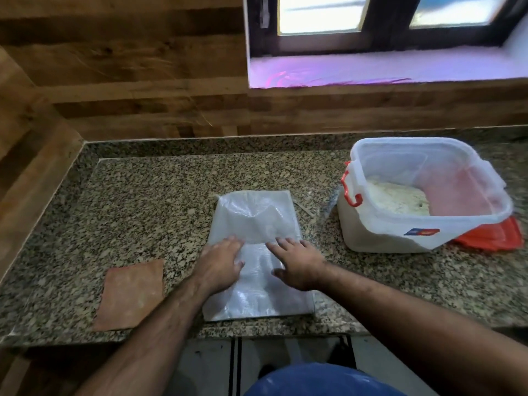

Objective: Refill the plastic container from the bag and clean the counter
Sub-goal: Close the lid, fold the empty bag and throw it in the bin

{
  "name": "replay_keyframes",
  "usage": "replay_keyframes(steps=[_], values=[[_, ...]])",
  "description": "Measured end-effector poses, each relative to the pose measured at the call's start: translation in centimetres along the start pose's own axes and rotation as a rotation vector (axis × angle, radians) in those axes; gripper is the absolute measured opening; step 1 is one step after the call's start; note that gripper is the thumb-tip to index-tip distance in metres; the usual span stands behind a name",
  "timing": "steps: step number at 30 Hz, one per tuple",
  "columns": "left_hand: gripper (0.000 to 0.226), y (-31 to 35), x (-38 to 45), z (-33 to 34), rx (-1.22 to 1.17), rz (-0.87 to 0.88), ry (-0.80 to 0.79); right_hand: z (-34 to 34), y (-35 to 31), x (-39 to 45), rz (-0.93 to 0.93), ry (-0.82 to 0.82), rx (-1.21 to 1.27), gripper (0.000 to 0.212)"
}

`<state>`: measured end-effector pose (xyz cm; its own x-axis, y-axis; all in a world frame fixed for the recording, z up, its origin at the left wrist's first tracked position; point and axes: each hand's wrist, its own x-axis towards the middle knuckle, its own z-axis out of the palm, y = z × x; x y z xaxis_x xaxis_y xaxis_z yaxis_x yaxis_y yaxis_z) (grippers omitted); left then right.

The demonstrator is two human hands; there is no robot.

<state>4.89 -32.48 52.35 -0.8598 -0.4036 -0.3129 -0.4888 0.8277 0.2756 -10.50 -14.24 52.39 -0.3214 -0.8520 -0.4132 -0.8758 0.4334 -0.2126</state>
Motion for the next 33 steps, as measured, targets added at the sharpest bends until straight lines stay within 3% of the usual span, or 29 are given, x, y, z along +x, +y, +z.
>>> replay_keyframes(steps=[6,11,14,16,18,20,23,29,31,33], values=[[0.034,10.9,2.6,-4.4,-0.652,0.083,0.463,-8.8,5.7,-6.5,0.073,0.661,-0.08,0.05],[0.027,20.6,4.9,-6.8,-0.616,0.373,0.67,-14.5,14.7,-12.2,0.204,0.972,-0.045,0.033],[0.025,27.3,5.9,-7.2,-0.43,0.639,0.644,-15.1,22.3,-15.8,0.337,1.066,0.022,0.029],[0.029,31.4,6.7,-6.8,-0.284,0.769,0.545,-14.2,27.3,-17.7,0.424,1.117,0.152,0.032],[0.045,35.0,7.7,-5.9,-0.104,0.78,0.37,-12.3,31.7,-19.2,0.5,1.194,0.341,0.034],[0.06,37.7,8.4,-4.9,0.153,0.653,0.195,-9.3,35.0,-20.2,0.587,1.27,0.5,0.032],[0.068,39.1,8.9,-3.9,0.425,0.478,0.182,-3.6,38.4,-20.3,0.665,1.158,0.565,0.028],[0.084,38.9,9.2,-3.2,0.471,0.385,0.19,4.7,42.9,-19.0,0.51,0.438,0.22,0.041],[0.089,39.2,9.3,-3.2,0.455,0.337,0.163,5.4,43.8,-18.8,0.476,0.431,0.181,0.022],[0.091,39.4,9.3,-3.2,0.427,0.293,0.155,4.9,44.4,-18.5,0.457,0.579,0.201,0.017]])
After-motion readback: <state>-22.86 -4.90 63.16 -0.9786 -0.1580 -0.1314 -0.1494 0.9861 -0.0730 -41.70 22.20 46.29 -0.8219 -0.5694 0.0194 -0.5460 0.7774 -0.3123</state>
